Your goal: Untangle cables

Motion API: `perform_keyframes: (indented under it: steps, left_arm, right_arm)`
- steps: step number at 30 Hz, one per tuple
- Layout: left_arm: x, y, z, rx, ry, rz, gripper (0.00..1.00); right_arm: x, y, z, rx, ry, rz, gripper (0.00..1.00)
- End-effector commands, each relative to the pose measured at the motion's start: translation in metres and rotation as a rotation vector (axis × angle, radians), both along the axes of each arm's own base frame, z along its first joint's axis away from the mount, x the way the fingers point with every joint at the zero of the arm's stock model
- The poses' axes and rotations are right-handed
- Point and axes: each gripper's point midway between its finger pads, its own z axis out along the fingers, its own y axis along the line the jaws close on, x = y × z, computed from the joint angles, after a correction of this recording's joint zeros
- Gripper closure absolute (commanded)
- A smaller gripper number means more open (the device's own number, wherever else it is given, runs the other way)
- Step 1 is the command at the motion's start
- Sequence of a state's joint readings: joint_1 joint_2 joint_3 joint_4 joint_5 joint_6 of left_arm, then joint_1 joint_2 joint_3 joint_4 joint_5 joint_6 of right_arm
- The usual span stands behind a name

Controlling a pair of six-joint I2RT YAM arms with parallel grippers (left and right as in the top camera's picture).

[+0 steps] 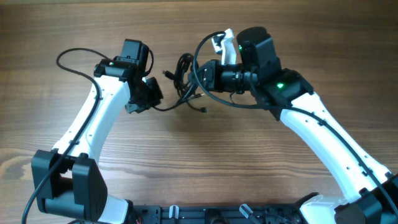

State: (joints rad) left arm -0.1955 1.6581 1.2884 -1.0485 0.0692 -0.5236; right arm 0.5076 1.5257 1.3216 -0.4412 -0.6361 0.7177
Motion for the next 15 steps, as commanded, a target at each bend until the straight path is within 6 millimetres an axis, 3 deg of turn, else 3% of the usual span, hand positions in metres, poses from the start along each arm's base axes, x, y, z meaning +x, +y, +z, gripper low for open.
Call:
perform_keyframes:
  steps: [1, 2, 3, 4, 5, 6, 9, 12, 15]
  left_arm:
    - [0.002, 0.03, -0.006, 0.149, -0.002, 0.106, 0.76]
    - [0.002, 0.035, -0.006, 0.166, -0.006, 0.136, 0.71]
    - [0.003, 0.038, -0.005, 0.167, -0.006, 0.159, 0.51]
    - [0.003, 0.041, -0.006, 0.164, -0.005, 0.174, 0.2]
    - [0.004, 0.04, -0.006, 0.149, -0.004, 0.179, 0.02]
    - [0.004, 0.036, -0.006, 0.122, -0.003, 0.175, 0.0]
    - [0.01, -0.001, -0.003, -0.073, -0.017, 0.035, 0.0]
    - [0.016, -0.047, 0.013, -0.341, -0.057, -0.103, 0.0]
    - [0.023, -0.051, 0.018, -0.371, -0.091, -0.122, 0.0]
  right_arm:
    - [0.004, -0.016, 0.008, -0.056, -0.046, -0.052, 0.96]
    - [0.007, -0.027, -0.006, -0.128, -0.021, -0.111, 0.96]
    - [0.008, -0.035, -0.014, -0.173, -0.004, -0.144, 0.96]
    - [0.007, -0.041, -0.022, -0.211, 0.016, -0.165, 0.96]
    - [0.005, -0.044, -0.026, -0.228, 0.03, -0.167, 0.96]
    - [-0.001, -0.039, -0.024, -0.218, 0.014, -0.106, 0.96]
    - [-0.019, -0.017, -0.006, -0.114, -0.063, 0.089, 0.96]
    - [-0.026, -0.018, -0.011, -0.132, -0.077, 0.139, 0.96]
    - [-0.032, -0.028, -0.026, -0.219, -0.094, 0.177, 0.96]
